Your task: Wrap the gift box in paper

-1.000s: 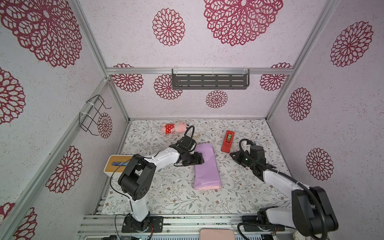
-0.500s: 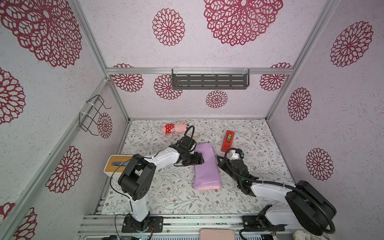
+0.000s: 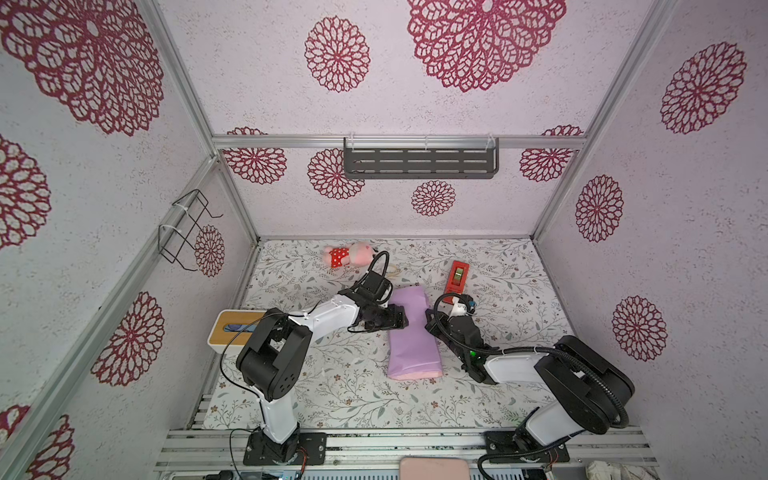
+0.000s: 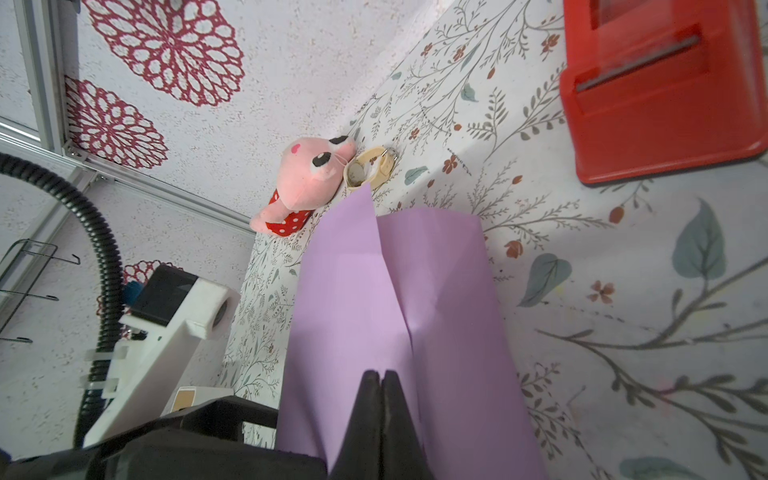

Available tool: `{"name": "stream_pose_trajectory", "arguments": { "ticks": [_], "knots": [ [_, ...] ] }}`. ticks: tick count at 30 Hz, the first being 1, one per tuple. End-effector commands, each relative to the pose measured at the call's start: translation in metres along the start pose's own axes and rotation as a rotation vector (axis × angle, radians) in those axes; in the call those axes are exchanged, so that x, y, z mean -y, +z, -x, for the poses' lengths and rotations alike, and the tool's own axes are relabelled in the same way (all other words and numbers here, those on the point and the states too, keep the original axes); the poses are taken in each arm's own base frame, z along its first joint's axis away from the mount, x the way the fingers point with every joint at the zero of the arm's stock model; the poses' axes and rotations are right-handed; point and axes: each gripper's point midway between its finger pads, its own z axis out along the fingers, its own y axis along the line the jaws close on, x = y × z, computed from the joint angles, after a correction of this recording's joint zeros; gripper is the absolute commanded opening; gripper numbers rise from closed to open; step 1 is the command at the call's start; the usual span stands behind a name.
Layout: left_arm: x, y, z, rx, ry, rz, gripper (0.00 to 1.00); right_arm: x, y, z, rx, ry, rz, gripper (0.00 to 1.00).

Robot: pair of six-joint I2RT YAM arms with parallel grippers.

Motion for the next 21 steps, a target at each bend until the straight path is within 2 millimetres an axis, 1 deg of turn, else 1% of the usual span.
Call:
{"name": "stream_pose_trajectory", "arguments": {
  "ticks": [1,8,21],
  "knots": [
    [-0.038,0.019,-0.025,-0.075,-0.017,0.131,0.8,-0.006,-0.001,0.008,0.04,-0.058,0.01,0.0],
    [-0.04,0.02,-0.025,-0.073,-0.019,0.132,0.8,0.005,-0.006,0.001,0.021,-0.091,-0.018,0.0],
    [-0.041,0.02,-0.026,-0.068,-0.029,0.124,0.8,0.009,-0.012,-0.006,-0.014,-0.141,-0.032,0.0]
  ]
}}
